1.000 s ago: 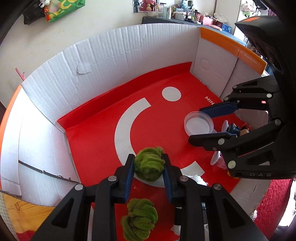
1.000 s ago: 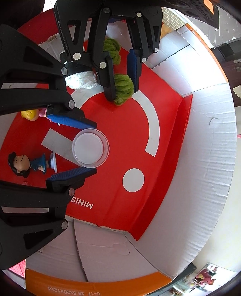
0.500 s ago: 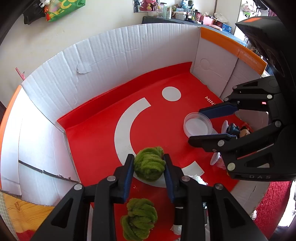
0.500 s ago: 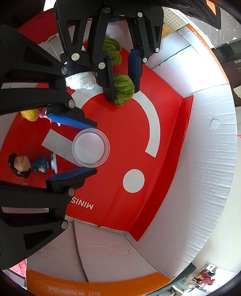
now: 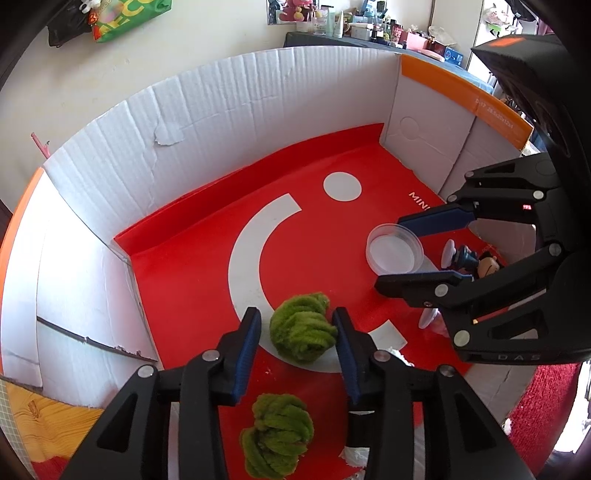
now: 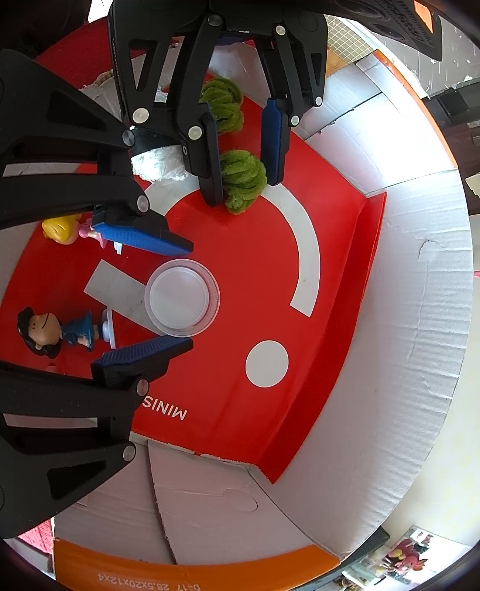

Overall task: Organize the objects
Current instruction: 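Lower and release the yarn ball with the left tool while the right tool releases the dish, then withdraw both open tools from the box back over the cloth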

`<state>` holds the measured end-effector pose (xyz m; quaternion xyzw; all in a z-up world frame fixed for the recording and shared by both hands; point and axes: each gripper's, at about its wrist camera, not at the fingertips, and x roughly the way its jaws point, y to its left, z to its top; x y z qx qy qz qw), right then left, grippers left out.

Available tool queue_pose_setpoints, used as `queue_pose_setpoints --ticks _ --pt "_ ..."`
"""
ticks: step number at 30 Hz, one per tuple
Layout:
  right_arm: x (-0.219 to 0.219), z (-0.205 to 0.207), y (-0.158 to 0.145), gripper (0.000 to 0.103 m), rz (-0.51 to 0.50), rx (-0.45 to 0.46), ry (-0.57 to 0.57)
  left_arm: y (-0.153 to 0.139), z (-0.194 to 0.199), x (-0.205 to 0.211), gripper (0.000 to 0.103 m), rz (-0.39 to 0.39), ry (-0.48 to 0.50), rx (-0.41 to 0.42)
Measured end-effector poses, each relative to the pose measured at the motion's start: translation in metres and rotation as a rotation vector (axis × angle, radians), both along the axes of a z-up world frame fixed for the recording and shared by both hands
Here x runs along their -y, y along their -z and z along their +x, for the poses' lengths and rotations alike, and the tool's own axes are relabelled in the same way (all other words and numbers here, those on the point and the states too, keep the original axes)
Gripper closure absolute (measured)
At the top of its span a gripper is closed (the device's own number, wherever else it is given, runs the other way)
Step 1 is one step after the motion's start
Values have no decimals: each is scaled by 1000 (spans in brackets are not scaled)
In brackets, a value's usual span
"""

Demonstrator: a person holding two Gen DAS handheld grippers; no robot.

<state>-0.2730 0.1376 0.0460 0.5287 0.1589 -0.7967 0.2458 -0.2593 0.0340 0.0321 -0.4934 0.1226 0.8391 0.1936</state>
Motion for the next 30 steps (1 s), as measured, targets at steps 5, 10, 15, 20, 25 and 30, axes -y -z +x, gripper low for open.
queue_pose_setpoints --ticks 5,10,15,20,25,30 --pt "-2 -3 -1 60 -4 1 2 -1 2 0 61 1 -1 1" --pt "-6 -3 -5 60 -16 2 11 -3 5 -1 59 15 -8 2" --pt "-11 -12 -5 60 -19 1 12 -6 4 4 57 30 -13 -1" --pt "-6 -17 -4 59 -29 -12 18 -11 5 14 57 42 -16 -7" --pt "-11 -13 -14 58 -49 -35 26 -22 16 16 57 55 -20 -26" --pt "-16 -3 -30 57 -68 -68 31 -35 30 18 57 66 -28 -52"
